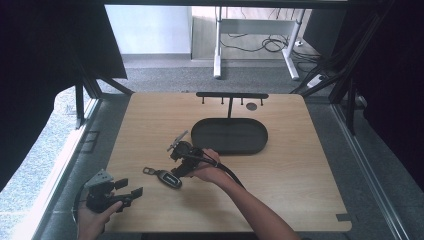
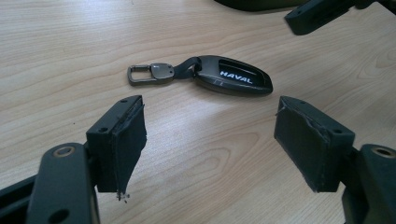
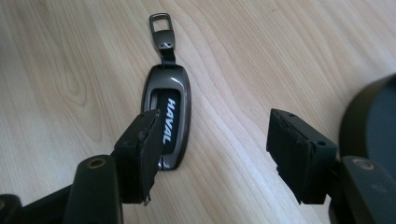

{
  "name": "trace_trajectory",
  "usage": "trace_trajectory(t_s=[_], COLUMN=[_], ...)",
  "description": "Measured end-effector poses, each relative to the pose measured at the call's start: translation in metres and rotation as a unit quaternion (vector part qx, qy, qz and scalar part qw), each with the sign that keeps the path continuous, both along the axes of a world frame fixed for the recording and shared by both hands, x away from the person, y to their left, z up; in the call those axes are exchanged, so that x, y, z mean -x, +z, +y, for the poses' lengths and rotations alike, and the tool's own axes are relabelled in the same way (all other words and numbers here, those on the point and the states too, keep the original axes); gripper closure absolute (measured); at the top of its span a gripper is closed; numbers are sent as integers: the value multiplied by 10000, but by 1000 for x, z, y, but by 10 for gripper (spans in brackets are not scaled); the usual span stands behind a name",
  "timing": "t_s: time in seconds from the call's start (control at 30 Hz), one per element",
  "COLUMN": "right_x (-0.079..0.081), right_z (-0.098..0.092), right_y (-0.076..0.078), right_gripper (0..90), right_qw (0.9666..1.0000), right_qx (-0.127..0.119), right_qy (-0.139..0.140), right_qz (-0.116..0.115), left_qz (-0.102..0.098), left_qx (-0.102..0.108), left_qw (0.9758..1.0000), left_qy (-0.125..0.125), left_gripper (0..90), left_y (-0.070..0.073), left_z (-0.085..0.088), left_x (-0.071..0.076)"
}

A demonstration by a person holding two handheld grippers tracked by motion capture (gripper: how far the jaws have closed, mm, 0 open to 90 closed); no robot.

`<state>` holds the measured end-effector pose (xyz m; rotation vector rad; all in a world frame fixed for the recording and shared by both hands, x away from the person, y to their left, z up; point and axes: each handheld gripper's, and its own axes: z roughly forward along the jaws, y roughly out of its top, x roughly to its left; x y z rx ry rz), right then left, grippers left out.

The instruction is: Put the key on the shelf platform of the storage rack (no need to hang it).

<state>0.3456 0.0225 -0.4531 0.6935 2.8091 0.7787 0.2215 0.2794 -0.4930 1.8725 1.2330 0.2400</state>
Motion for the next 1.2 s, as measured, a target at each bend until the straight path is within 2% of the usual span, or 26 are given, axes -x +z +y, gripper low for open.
trace_trajectory(t_s=[0.4,0.6,0.63,0.73,1.07,1.2], right_x=[-3,-2,-1,-1,-3,-2], right_z=[28,40,46,52,62,65], right_y=[-20,-31,-36,-42,-57,-60], right_gripper=[343,336,330,330,342,363], right_qw=[9996,9989,9984,9981,9965,9966], right_qx=[184,354,451,484,715,693], right_qy=[120,226,247,271,302,309], right_qz=[183,212,245,274,301,307], left_qz=[20,23,33,28,44,44], left_qx=[-4,-10,-10,-4,-23,-34], left_qw=[10000,10000,10000,10000,10000,10000], left_qy=[19,20,19,22,28,18], left_gripper=[253,254,254,254,254,254], left_y=[-1,0,-1,-1,-2,-2], left_z=[2,3,2,2,3,2], left_x=[0,0,0,0,-1,-1])
